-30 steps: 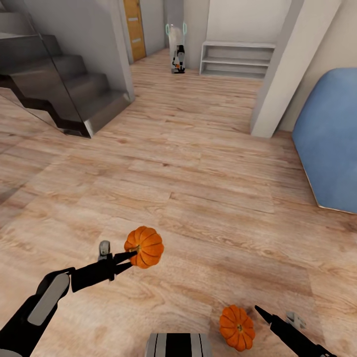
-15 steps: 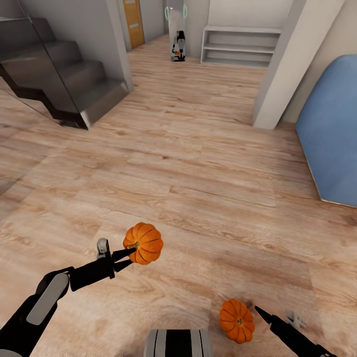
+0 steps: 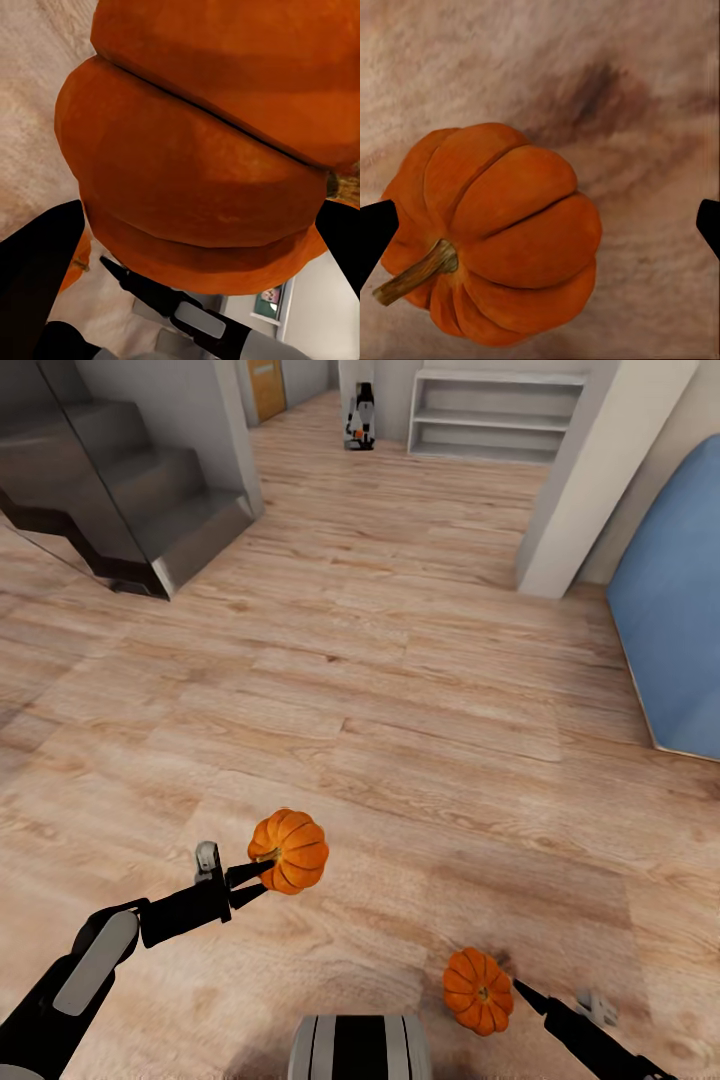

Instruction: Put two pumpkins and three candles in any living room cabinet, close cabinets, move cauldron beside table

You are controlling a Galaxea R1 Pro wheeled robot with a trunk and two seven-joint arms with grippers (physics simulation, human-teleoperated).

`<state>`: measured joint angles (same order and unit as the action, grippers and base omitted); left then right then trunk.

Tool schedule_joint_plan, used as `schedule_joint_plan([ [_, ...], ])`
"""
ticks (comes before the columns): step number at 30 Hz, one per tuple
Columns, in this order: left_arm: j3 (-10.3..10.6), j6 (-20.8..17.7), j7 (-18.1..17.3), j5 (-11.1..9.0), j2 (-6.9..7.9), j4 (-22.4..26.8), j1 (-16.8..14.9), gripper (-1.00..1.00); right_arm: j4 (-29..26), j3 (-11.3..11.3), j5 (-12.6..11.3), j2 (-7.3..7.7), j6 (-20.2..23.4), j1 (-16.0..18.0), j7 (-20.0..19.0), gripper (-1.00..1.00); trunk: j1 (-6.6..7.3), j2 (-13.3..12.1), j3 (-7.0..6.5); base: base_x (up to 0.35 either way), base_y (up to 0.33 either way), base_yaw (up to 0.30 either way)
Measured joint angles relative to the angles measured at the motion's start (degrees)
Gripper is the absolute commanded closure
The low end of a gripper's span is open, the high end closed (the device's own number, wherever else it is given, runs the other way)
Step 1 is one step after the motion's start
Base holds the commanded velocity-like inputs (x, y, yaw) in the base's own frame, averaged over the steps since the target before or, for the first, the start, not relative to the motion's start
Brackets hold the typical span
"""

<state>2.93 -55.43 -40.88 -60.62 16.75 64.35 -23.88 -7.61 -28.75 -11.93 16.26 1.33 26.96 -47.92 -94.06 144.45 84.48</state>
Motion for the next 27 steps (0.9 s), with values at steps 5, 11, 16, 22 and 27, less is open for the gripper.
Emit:
schedule_joint_plan([
  [5, 0.00, -0.01, 0.00, -0.03, 0.03, 0.00, 0.00, 1.00, 0.00, 0.13, 0.23, -0.10, 0.00, 0.00, 1.24, -1.00, -0.13, 0.07, 1.11, 0.000, 0.000, 0.000],
  [11, -0.07, -0.04, -0.07, -0.18, 0.08, 0.03, 0.00, 1.00, -0.02, 0.19, 0.54, -0.16, -0.17, 0.00, 0.67, -1.00, -0.15, 0.08, 1.34, 0.000, 0.000, 0.000],
  [16, -0.08, -0.06, -0.13, -0.22, 0.09, 0.23, -0.01, 1.00, -0.09, 0.36, 0.72, -0.20, -0.30, 0.00, 0.16, -1.00, -0.15, 0.08, 1.34, 0.000, 0.000, 0.000],
  [22, -0.02, 0.01, -0.23, -0.04, 0.10, 0.29, 0.01, 1.00, -0.02, 3.08, 0.67, -0.20, -0.37, 0.00, 0.10, -1.00, -0.21, 0.11, 1.77, 0.000, 0.000, 0.000],
  [27, 0.00, 0.00, -0.24, -0.07, 0.09, 0.33, 0.01, 1.00, 0.00, 3.56, 0.62, -0.20, -0.38, 0.00, 0.03, -1.00, -0.33, 0.17, 2.88, 0.000, 0.000, 0.000],
])
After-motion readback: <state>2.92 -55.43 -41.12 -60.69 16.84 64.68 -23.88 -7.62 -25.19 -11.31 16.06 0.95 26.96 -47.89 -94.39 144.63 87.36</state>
